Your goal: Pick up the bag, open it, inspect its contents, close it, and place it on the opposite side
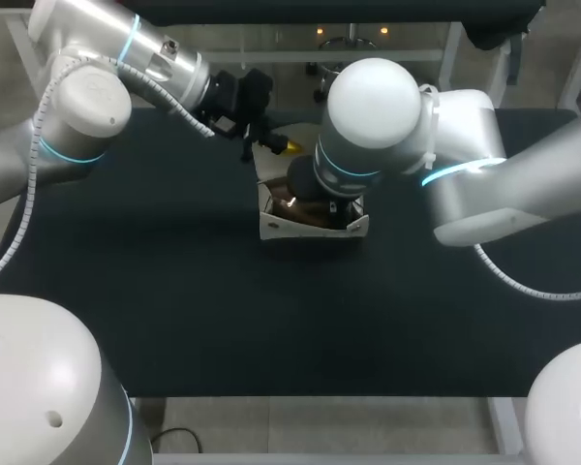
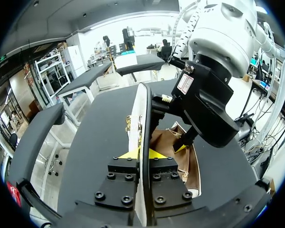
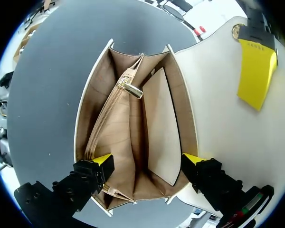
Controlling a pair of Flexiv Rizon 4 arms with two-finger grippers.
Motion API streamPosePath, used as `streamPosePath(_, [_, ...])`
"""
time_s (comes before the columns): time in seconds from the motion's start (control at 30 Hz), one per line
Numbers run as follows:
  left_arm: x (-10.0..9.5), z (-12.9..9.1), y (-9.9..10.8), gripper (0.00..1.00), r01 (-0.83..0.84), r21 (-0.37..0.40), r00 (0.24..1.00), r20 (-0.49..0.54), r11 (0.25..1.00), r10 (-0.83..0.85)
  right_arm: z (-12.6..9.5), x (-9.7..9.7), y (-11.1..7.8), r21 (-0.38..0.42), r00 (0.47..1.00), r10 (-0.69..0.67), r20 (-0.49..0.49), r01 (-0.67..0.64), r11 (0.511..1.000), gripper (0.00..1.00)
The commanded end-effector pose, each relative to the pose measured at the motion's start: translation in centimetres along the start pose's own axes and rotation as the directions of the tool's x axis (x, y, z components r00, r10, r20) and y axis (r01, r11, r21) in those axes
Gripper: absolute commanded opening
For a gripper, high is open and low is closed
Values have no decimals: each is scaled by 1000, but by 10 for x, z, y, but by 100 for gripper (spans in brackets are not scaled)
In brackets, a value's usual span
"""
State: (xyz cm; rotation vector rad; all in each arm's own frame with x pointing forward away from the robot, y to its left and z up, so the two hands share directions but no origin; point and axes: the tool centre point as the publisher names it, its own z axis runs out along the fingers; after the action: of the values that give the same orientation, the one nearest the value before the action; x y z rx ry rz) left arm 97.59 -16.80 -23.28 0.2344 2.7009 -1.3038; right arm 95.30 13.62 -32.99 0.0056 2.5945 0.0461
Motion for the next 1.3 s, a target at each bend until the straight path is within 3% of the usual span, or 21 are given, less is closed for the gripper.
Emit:
streamPosePath(0.03, [1, 0, 2, 0, 0, 5, 1000, -1, 1000, 0, 8, 1, 0, 2, 1000, 0, -2, 0, 1000, 100])
streamPosePath(1.27, [1, 0, 2, 0, 0, 5, 1000, -1, 1000, 0, 10, -3, 0, -5, 1000, -2, 0, 2, 1000, 100])
streamPosePath(1.3, [1, 0, 2, 0, 0, 5, 1000, -1, 1000, 0, 10, -3, 0, -6, 1000, -1, 1, 1, 1000, 88])
